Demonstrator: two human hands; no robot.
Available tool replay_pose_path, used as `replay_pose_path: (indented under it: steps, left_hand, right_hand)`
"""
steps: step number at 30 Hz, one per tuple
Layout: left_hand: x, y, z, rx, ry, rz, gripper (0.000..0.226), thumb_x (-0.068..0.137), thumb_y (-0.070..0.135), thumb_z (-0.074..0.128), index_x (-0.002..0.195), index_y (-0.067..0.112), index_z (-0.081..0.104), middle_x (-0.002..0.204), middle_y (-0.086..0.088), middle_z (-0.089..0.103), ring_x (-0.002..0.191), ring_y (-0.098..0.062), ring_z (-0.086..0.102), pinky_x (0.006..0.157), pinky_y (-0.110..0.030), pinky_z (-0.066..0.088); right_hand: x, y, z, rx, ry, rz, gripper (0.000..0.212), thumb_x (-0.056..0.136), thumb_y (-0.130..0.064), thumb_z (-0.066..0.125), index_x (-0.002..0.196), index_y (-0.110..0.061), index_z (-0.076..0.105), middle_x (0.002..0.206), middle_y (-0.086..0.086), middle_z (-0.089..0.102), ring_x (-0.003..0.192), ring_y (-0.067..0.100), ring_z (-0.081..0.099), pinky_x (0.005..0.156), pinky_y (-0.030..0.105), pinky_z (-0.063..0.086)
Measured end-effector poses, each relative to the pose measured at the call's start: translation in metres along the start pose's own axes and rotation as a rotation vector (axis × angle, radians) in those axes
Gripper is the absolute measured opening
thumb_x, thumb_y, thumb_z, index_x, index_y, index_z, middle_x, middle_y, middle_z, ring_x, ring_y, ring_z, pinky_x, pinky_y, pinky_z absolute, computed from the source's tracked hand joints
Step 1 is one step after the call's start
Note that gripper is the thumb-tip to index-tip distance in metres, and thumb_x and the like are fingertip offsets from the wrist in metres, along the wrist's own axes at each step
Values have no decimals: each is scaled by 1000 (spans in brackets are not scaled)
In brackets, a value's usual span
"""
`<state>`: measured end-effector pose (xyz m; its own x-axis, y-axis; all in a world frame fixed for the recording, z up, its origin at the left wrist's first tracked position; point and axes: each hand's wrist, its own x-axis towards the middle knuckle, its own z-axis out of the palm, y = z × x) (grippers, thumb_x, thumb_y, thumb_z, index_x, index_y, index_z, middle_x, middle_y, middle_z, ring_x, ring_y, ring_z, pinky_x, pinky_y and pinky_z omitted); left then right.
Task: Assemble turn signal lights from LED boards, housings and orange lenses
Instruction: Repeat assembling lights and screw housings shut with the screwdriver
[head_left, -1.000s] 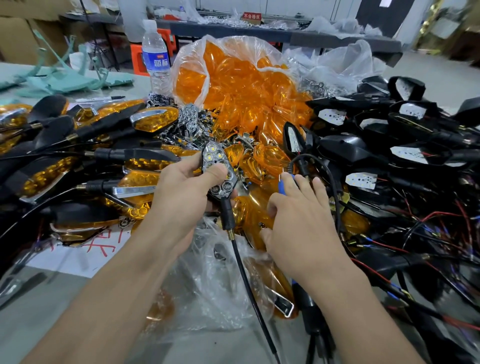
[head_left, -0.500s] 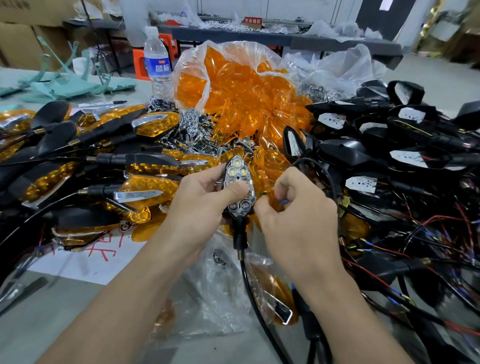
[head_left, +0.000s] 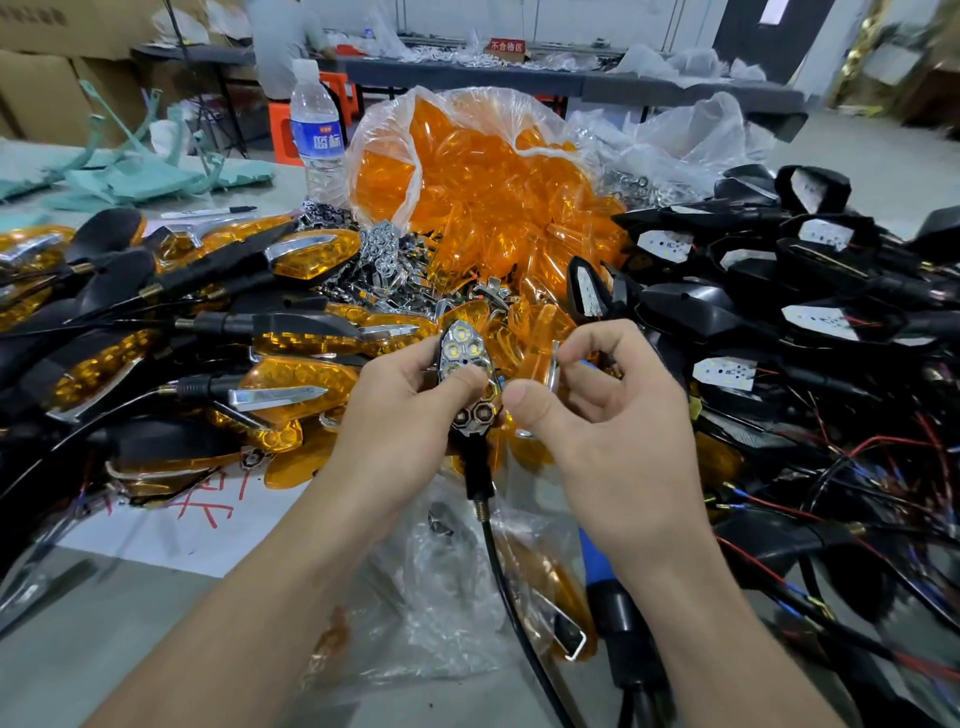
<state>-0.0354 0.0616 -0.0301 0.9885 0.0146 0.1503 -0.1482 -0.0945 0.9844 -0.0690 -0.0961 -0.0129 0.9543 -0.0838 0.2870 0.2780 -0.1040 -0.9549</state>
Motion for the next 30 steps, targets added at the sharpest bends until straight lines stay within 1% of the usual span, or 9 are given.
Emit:
replay_pose_path:
  steps: [2,5,8,11,14,16,20,25,30]
  left_hand:
    - [0,1,1,15,0,-11,11,89,31,66,87,25,75,78,-6,72,72,-15,68,75,-57,61]
    - [0,4,2,-10,-8,-32,14,84,30,64,88,23,76,81,-7,74,73,-20,70,74,-58,61]
    - [0,7,1,-115,-29,-90,17,80,24,63,89,25,78,92,-12,78,84,-34,76,72,-52,65]
    - [0,10,0,-210,-71,-150,24,77,21,60,87,31,80,95,-10,79,83,-29,77,72,-43,65]
    - [-2,14,0,-290,-128,-182,28,76,17,57,87,28,80,95,-13,77,79,-27,74,66,-40,63]
    - [-4,16,0,-322,-160,-192,29,77,16,56,90,25,80,93,-13,76,76,-25,72,63,-36,61]
    - [-5,16,2,-301,-196,-183,28,78,17,56,89,26,79,84,-6,72,72,-20,68,65,-38,61]
    - [-6,12,1,-243,-206,-187,24,79,18,57,94,12,74,86,-9,72,72,-20,67,62,-31,58]
    - [-5,11,2,-209,-218,-168,26,84,26,59,101,26,79,98,-10,77,82,-21,72,67,-31,60]
  right_hand:
    - [-2,2,1,20,1,7,30,78,-30,82,93,-32,57,75,19,60,67,21,54,65,52,51]
    - [-1,4,1,104,21,55,27,86,-18,81,96,-24,57,80,29,58,69,24,54,68,46,51]
    - [4,5,-3,257,51,157,23,92,-4,74,98,-18,58,87,19,73,80,25,70,82,53,61]
    - [6,6,-8,332,34,217,22,93,-1,71,102,-15,58,89,11,76,84,25,75,84,53,63]
    - [5,4,-9,269,24,184,27,86,-4,80,97,-19,61,94,27,70,82,27,70,88,67,57]
    - [4,4,-7,233,8,148,27,77,-13,81,93,-23,62,91,28,70,78,29,70,86,66,57]
    - [1,7,-3,120,-10,87,30,71,-23,85,91,-28,63,91,32,69,83,54,66,76,70,55]
    - [-4,6,1,-40,-32,49,39,67,-28,84,99,-38,63,86,-5,79,72,27,75,73,51,64]
    - [-4,8,0,-79,-22,32,47,76,-18,89,108,-43,66,86,-22,77,79,10,77,72,29,64]
